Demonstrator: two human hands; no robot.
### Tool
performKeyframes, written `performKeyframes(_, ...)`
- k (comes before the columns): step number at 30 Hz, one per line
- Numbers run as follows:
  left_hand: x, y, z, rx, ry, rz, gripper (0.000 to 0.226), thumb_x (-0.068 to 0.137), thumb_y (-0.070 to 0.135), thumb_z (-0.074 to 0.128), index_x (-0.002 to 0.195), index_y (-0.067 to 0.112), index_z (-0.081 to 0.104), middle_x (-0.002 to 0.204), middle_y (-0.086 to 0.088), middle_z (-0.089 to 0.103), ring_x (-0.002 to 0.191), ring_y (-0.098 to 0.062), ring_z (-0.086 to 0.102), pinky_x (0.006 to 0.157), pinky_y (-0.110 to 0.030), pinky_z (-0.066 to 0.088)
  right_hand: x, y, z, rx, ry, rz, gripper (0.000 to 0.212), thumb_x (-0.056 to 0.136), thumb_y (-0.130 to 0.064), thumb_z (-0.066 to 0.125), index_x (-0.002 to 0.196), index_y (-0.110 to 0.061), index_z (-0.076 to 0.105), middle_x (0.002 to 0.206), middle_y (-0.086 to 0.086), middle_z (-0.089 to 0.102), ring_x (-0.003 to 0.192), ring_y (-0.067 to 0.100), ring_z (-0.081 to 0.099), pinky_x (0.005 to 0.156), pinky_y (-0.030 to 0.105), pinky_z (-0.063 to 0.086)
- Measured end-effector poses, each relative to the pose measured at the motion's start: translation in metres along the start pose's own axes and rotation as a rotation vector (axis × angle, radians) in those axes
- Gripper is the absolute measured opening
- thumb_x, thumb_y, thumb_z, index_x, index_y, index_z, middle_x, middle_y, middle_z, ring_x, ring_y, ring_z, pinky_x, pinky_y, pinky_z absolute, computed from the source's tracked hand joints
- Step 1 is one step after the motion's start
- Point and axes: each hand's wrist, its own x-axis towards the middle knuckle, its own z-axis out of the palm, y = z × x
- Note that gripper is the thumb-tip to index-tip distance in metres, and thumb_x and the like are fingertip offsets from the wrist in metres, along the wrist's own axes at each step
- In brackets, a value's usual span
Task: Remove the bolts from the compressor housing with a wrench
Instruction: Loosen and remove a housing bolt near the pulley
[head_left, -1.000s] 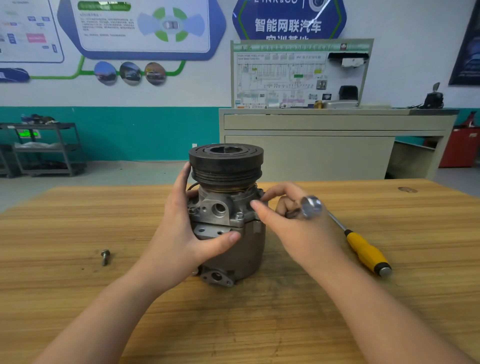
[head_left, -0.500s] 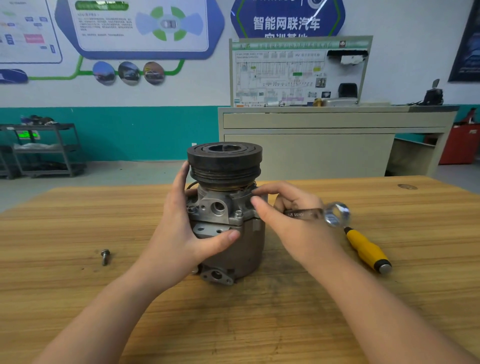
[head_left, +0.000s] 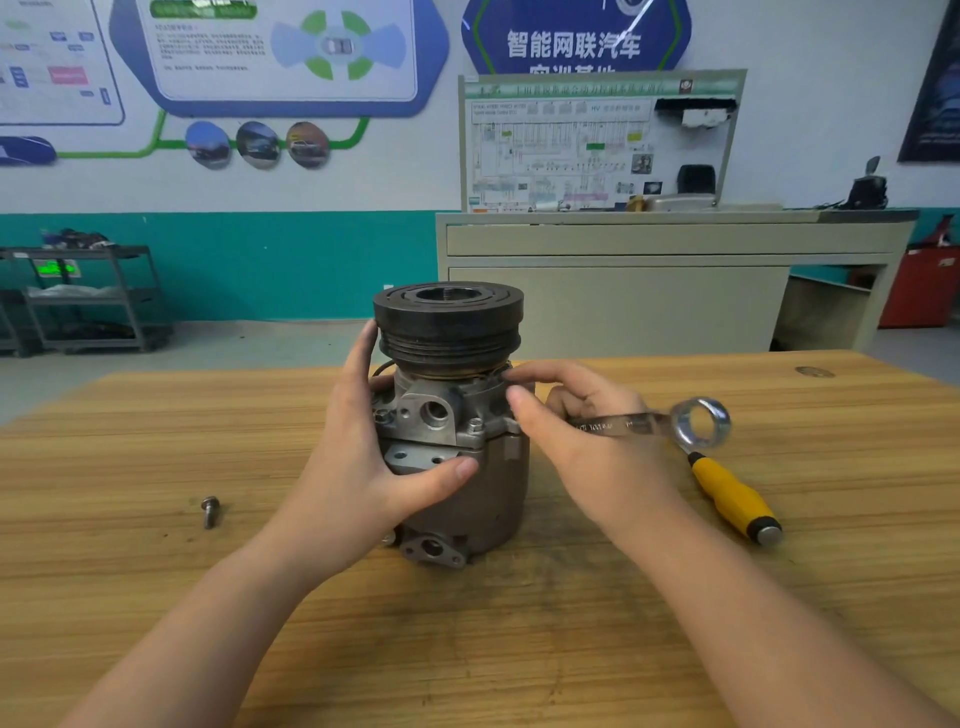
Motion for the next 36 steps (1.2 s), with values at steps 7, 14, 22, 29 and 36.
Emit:
performKeyframes(7,-0.0002,0.0018,0.0005,-0.010,-0.006,-0.008,0.119,0.053,0.066,0.075,0.142,0.056,-0.003,0.136,0.017,0.035,0.124,0.017,0.033,0.091,0.001,0.033,0.0018,0.0040,0.0006,0.044,-0.003,0.064,0.011,0.088,-0.016,0.065,0.084,-0.025,0.068,0.043,-0.016,0.045,0.043,-0.001,0.042,0.046,0.011,0.033)
performKeyframes(14,-0.0001,0.0023,0.0005,-0.001,-0.002,-0.021,0.118,0.052,0.067,0.074,0.140,0.058,-0.003,0.141,0.011,0.034,0.126,0.013,0.034,0.091,0.005,0.029,0.0020,0.0034,-0.0005,0.001,-0.012,0.053,0.016,0.088,-0.012,0.063,0.083,-0.026,0.068,0.042,-0.016,0.045,0.041,-0.001,0.043,0.043,0.006,0.031)
performKeyframes(22,-0.0002,0.0020,0.0005,0.007,-0.001,-0.017,0.117,0.051,0.071,0.074,0.138,0.062,-0.004,0.142,0.013,0.032,0.126,0.017,0.031,0.091,-0.002,0.031,0.0024,0.0028,-0.0013,-0.043,-0.022,0.044,0.019,0.090,-0.015,0.060,0.080,-0.028,0.068,0.051,-0.019,0.056,0.051,-0.003,0.052,0.049,0.006,0.036)
performKeyframes(29,0.0002,-0.0001,0.0004,0.010,0.001,-0.002,0.117,0.052,0.070,0.074,0.139,0.061,-0.004,0.140,0.012,0.033,0.125,0.019,0.031,0.092,-0.003,0.032,0.0027,0.0025,-0.0009,-0.027,-0.017,0.060,0.009,0.088,-0.018,0.064,0.080,-0.022,0.066,0.045,-0.017,0.050,0.045,-0.001,0.048,0.045,0.006,0.032)
performKeyframes(36,0.0009,-0.0001,0.0000,0.009,-0.003,-0.001,0.118,0.052,0.070,0.074,0.140,0.060,-0.004,0.142,0.010,0.031,0.127,0.012,0.033,0.096,-0.011,0.032,0.0020,0.0024,-0.0004,-0.025,-0.005,0.064,0.007,0.087,-0.019,0.066,0.080,-0.022,0.064,0.044,-0.018,0.047,0.043,-0.002,0.045,0.044,0.008,0.032)
